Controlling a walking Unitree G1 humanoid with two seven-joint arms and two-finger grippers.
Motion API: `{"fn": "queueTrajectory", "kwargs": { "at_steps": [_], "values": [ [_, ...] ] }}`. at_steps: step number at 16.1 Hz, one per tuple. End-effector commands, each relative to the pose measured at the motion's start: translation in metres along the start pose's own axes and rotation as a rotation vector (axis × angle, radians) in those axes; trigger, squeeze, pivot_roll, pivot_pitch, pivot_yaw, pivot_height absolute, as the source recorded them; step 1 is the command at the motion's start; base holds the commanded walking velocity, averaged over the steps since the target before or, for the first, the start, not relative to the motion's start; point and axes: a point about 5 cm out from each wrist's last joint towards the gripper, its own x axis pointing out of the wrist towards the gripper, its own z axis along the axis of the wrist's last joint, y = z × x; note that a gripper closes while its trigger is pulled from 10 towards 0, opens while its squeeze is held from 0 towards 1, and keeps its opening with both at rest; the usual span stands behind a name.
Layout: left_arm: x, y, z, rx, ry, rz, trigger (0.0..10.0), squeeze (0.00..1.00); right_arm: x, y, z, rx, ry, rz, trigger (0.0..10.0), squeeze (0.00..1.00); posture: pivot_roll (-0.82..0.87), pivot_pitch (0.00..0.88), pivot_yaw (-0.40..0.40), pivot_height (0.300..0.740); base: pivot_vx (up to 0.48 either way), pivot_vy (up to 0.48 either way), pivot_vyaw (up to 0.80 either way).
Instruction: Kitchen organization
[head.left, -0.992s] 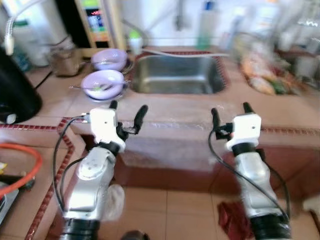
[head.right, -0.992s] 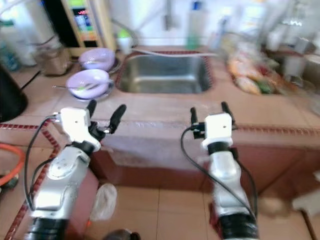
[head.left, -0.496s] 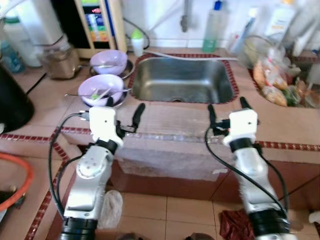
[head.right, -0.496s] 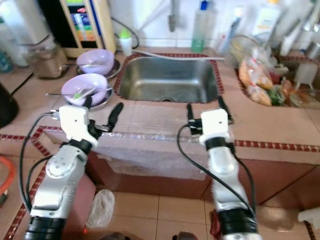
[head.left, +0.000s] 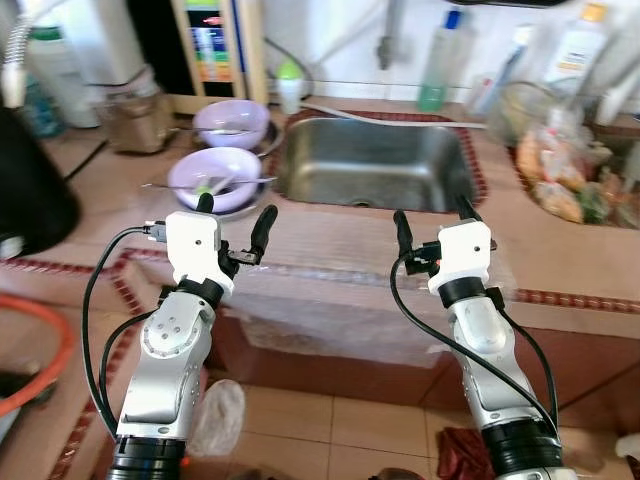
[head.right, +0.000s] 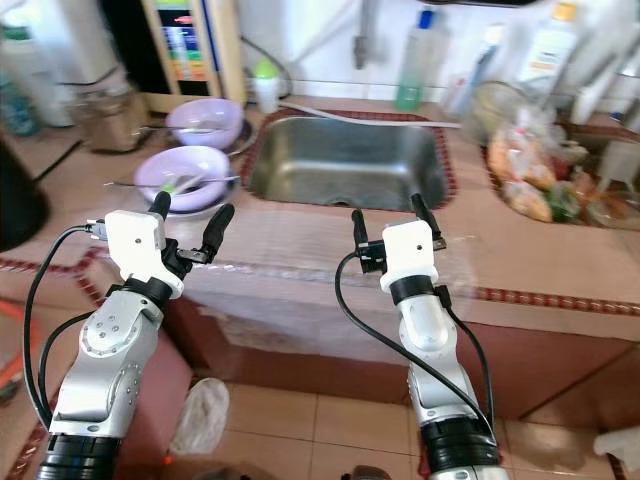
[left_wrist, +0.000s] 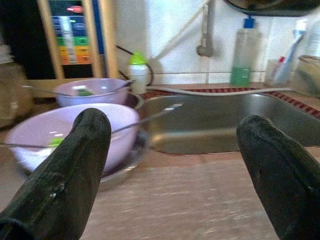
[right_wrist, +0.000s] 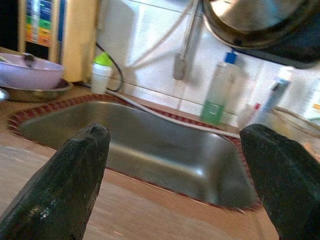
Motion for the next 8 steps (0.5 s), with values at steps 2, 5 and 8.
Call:
{"fn": "queueTrajectory", "kwargs": {
  "at_steps": [2,5,8],
  "values": [
    [0.0001,-0.0036,0.0041,0.006,-0.014,-0.014,10.0,0.00,-0.0014,-0.0016,-0.0031,-0.010,0.012,0.002,10.0,0.00,-0.01,0.000,0.049,0.740,0.000,-0.456,0.00],
    [-0.0002,-0.0017,0.0029,0.000,-0.018,0.019,10.0,0.00,-0.0042,-0.0013,-0.0058,-0.007,0.022,0.003,10.0,0.00,-0.01,0.000,0.043,0.740,0.000,-0.143,0.00],
    [-0.0028,0.0060,0.0010,0.067,-0.016,0.091,10.0,0.00,-0.0064,0.0022,-0.0053,-0.005,0.018,0.023,10.0,0.00,-0.01,0.000,0.044,0.740,0.000,0.000,0.21]
  ]
}}
